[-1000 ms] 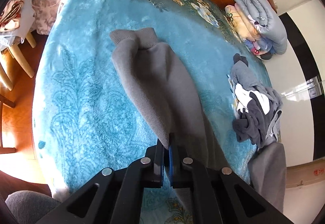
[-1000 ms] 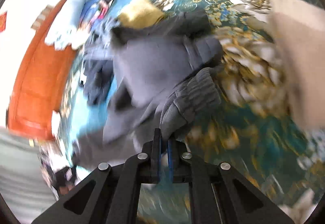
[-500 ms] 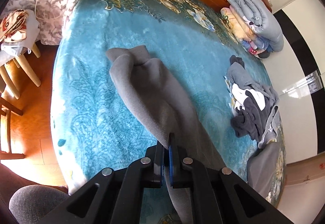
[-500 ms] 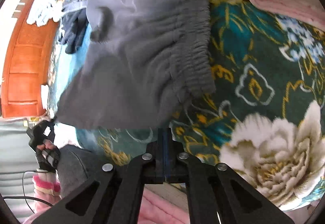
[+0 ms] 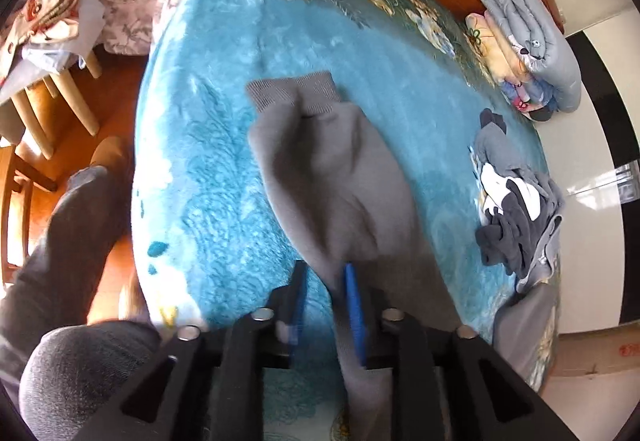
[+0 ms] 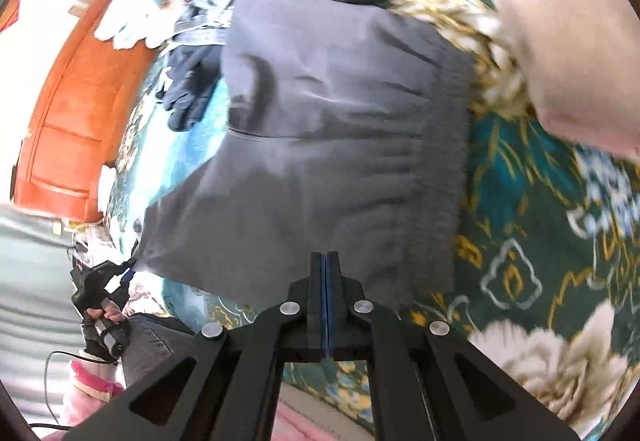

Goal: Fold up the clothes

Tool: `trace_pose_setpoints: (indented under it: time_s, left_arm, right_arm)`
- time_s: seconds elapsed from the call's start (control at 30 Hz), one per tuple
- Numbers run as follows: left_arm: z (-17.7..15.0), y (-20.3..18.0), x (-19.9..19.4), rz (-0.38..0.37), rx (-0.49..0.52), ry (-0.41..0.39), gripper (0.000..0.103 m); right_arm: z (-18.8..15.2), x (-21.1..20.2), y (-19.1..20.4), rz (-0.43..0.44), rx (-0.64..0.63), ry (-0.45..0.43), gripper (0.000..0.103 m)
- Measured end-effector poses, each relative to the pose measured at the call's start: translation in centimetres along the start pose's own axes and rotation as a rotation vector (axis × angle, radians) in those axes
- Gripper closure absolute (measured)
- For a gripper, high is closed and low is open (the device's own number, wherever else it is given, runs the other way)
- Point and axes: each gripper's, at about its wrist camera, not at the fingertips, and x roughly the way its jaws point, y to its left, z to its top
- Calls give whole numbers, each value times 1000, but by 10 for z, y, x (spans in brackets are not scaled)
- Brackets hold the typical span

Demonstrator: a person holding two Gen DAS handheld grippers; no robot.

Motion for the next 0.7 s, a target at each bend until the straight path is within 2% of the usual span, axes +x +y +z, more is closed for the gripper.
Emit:
trace_pose_setpoints:
  time_s: [0.13,0.33,0.4,0.47,0.57,0.7]
  left_arm:
    - [2,-6,-8,23,73,-25,71]
    - [15,-11,-6,38,88,-27,70]
    - [18,-16,-2,41,92,-19,70]
    - [21,-22,2,38,96,-10,69]
    - [30,-33,7,37,118,5,67]
    - [46,-49,11,50,139,-5,61]
  right_arm:
    - [9,6,10,3,-25,-19,102]
    - [22,20,18,-16,-53,-11,101]
    - [29,29,28,-21,-76,3,89]
    - [39,39,42,-24,-122,14,64]
    - [64,57,71,-30,-176,10,52]
    - [119,95,120,-32,-224,-32,40]
